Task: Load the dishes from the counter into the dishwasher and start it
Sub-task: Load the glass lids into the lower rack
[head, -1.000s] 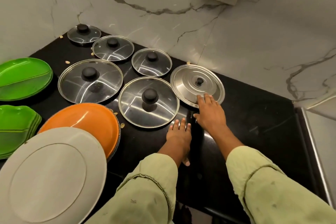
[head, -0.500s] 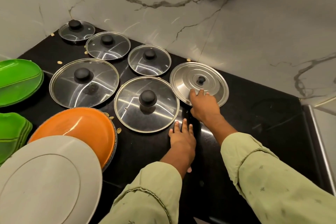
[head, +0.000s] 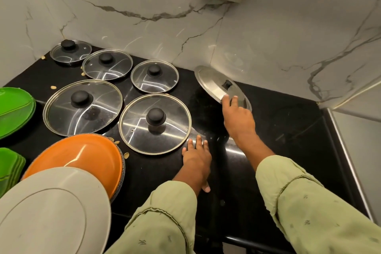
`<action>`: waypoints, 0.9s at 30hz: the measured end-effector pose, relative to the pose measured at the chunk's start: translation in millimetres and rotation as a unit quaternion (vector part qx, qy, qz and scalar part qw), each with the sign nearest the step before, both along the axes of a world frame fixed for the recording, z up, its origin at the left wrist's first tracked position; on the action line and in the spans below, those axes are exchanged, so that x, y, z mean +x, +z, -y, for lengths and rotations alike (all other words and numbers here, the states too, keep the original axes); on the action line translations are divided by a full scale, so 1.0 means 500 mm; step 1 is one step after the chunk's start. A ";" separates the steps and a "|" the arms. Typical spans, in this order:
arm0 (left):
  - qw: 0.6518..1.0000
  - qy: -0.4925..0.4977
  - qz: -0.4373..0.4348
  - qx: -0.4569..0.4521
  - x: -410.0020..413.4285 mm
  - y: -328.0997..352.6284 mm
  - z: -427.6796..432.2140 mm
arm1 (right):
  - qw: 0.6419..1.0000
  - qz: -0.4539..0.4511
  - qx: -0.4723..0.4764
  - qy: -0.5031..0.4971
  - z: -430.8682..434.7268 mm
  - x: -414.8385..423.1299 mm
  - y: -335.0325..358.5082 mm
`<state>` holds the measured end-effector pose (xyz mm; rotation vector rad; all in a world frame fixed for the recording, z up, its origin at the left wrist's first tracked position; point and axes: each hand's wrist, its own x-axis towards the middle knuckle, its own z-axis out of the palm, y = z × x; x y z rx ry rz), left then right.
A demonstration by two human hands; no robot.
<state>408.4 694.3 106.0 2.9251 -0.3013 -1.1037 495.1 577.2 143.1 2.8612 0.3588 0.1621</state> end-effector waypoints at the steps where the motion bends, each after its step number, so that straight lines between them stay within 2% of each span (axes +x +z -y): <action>1: 1.000 -0.003 0.003 -0.003 -0.001 0.000 -0.001 | 0.999 0.022 0.024 -0.009 0.011 -0.005 0.009; 3: 1.000 -0.005 0.006 -0.010 -0.002 0.002 -0.004 | 0.991 0.075 0.104 -0.027 0.032 -0.017 0.030; 6: 1.000 0.001 0.012 -0.021 -0.007 0.006 -0.009 | 0.949 0.153 0.258 -0.096 0.070 -0.041 0.059; 8: 0.999 0.005 0.018 -0.032 -0.012 0.010 -0.012 | 0.901 0.182 0.351 -0.177 0.097 -0.062 0.065; 12: 0.997 0.010 0.035 -0.067 -0.022 0.014 -0.023 | 0.797 0.177 0.501 -0.288 0.142 -0.110 0.043; 17: 0.989 0.035 0.069 -0.123 -0.051 -0.009 -0.045 | 0.692 0.152 0.624 -0.329 0.180 -0.175 0.013; 20: 0.974 0.086 0.120 -0.174 -0.093 -0.014 -0.031 | 0.615 0.140 0.698 -0.340 0.209 -0.208 -0.012; 23: 0.963 0.084 0.181 -0.179 -0.146 -0.010 0.003 | 0.542 0.132 0.751 -0.354 0.244 -0.251 -0.030; 26: 0.958 0.090 0.222 -0.158 -0.197 -0.011 0.036 | 0.513 0.128 0.766 -0.365 0.279 -0.296 -0.040; 27: 0.958 0.091 0.229 -0.149 -0.215 -0.012 0.047 | 0.522 0.126 0.758 -0.369 0.291 -0.310 -0.043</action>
